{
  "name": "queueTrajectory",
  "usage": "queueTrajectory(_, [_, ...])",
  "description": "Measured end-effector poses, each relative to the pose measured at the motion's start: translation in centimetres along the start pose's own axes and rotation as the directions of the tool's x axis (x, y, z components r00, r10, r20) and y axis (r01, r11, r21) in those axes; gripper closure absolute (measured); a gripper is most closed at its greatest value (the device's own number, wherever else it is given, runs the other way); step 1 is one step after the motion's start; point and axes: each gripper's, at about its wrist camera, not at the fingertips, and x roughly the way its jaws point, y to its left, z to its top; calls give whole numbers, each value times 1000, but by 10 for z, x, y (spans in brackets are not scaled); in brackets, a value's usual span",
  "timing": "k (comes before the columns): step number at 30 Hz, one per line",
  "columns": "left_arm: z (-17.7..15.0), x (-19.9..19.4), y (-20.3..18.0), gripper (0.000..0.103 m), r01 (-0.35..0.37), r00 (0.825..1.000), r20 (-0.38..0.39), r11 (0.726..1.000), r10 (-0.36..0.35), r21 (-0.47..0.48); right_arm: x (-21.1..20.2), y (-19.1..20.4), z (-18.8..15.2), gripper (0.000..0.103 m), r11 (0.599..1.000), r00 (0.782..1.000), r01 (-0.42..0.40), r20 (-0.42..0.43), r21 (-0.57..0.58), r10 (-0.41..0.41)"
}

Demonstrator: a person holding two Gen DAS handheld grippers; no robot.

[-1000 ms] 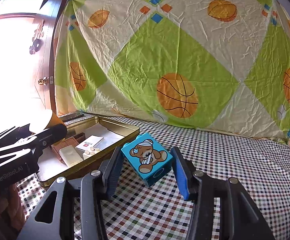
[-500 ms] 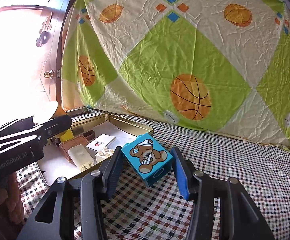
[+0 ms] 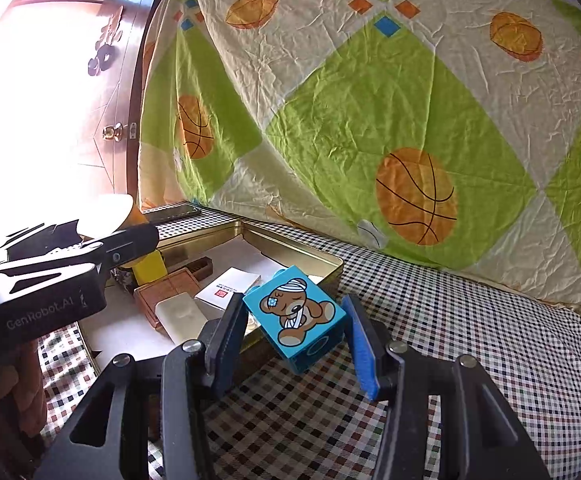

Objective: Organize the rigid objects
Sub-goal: 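Lower the yellow face brick and blue bear brick into the gold tin and open both tools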

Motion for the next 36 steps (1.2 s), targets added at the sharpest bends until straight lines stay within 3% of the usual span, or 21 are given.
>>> queueTrajectory(10, [9, 19, 18, 39, -32, 996, -78, 998, 36, 48, 25, 15, 30, 52, 1000, 999, -27, -17, -7, 27])
queueTrajectory(20, [12, 49, 23, 39, -33, 983, -177, 995, 50, 98, 81, 11, 42, 52, 995, 986, -47, -155, 82, 60])
queueTrajectory(26, [6, 54, 23, 39, -39, 978, -200, 994, 59, 103, 101, 8, 35, 51, 986, 969, -102, -210, 132, 128])
queueTrajectory(28, [4, 54, 23, 39, -39, 977, -205, 994, 60, 103, 101, 10, 34, 50, 985, 968, -116, -209, 131, 142])
queueTrajectory(30, [3, 54, 23, 39, -44, 977, -204, 994, 65, 105, 99, 11, 35, 41, 986, 972, -108, -196, 125, 131])
queueTrajectory(33, [3, 52, 22, 37, -48, 978, -198, 993, 69, 108, 93, 9, 35, 37, 985, 975, -103, -181, 135, 127])
queueTrajectory(36, [3, 48, 19, 26, -58, 980, -181, 991, 79, 120, 84, 5, 35, 37, 987, 980, -86, -165, 138, 108])
